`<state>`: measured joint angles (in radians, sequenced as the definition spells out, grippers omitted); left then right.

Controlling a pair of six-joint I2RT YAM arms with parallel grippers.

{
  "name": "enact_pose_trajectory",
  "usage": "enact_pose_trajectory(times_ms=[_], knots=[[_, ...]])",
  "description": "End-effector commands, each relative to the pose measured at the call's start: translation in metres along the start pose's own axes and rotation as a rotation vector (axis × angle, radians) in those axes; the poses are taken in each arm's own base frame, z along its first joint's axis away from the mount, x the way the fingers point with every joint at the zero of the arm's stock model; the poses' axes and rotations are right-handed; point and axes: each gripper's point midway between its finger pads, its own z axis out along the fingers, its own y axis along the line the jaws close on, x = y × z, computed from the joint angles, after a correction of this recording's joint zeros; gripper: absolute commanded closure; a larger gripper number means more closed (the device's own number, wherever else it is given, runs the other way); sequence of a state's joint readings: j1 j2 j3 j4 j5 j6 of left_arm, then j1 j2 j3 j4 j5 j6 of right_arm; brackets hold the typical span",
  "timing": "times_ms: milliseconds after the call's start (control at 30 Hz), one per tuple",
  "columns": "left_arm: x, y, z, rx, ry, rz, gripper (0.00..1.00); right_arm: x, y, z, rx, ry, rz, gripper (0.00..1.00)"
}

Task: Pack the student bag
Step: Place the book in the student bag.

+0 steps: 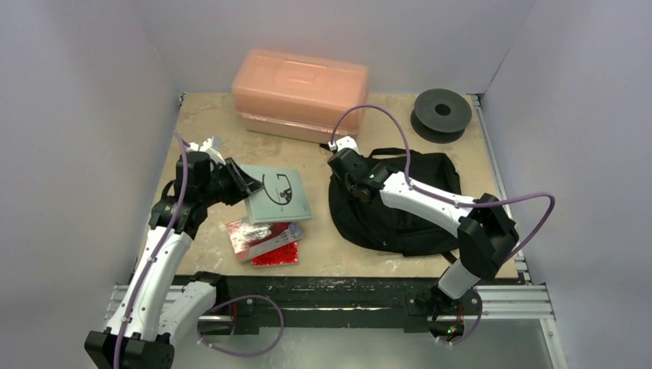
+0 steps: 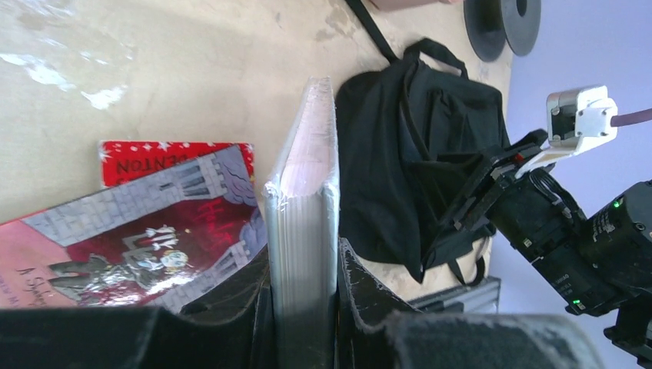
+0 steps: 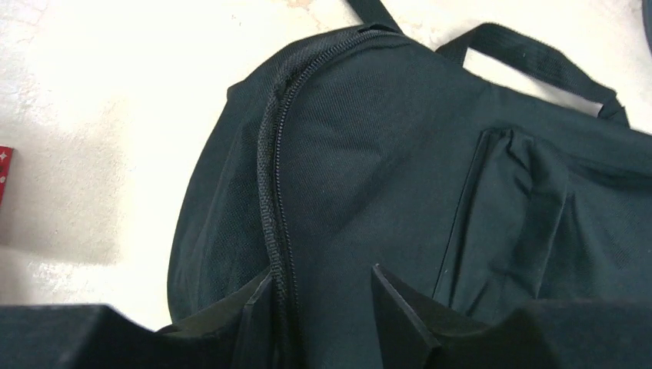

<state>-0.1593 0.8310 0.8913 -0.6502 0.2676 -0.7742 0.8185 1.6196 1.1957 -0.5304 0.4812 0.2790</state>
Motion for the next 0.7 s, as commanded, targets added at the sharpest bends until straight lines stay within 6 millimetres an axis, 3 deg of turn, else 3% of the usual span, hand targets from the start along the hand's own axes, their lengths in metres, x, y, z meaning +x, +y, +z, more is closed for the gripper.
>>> enact_pose_trajectory(times_ms=[0, 67, 133, 200, 267, 333, 500, 567, 667], knots=[[-0.020, -0.065, -0.010, 0.270, -0.010, 0.016, 1.00, -0.018, -0.005, -0.015, 0.001, -0.061, 0.007, 0.47], [-0.017, -0.071, -0.009, 0.302, 0.018, 0.006, 1.00, -0.014, 0.007, -0.011, -0.057, -0.050, 0.003, 0.41], [-0.015, -0.075, -0.008, 0.328, 0.038, 0.000, 1.00, -0.009, 0.013, -0.003, -0.082, -0.052, -0.002, 0.47], [-0.012, -0.081, -0.007, 0.372, 0.059, -0.010, 1.00, -0.007, 0.007, 0.001, -0.036, -0.047, 0.003, 0.70], [-0.009, -0.090, -0.006, 0.432, 0.084, -0.031, 1.00, -0.016, 0.000, -0.006, -0.014, -0.078, 0.025, 0.95], [-0.007, -0.098, -0.004, 0.485, 0.113, -0.062, 1.00, -0.036, -0.011, -0.029, -0.008, -0.161, 0.082, 1.00], [0.002, -0.121, 0.012, 0.576, 0.199, -0.104, 1.00, -0.095, -0.052, -0.122, -0.102, -0.513, 0.308, 1.00], [0.006, -0.131, 0.019, 0.598, 0.224, -0.108, 1.00, -0.106, -0.070, -0.150, -0.134, -0.609, 0.397, 1.00], [0.009, -0.142, 0.032, 0.611, 0.218, -0.110, 1.00, -0.113, -0.090, -0.176, -0.179, -0.712, 0.490, 1.00]])
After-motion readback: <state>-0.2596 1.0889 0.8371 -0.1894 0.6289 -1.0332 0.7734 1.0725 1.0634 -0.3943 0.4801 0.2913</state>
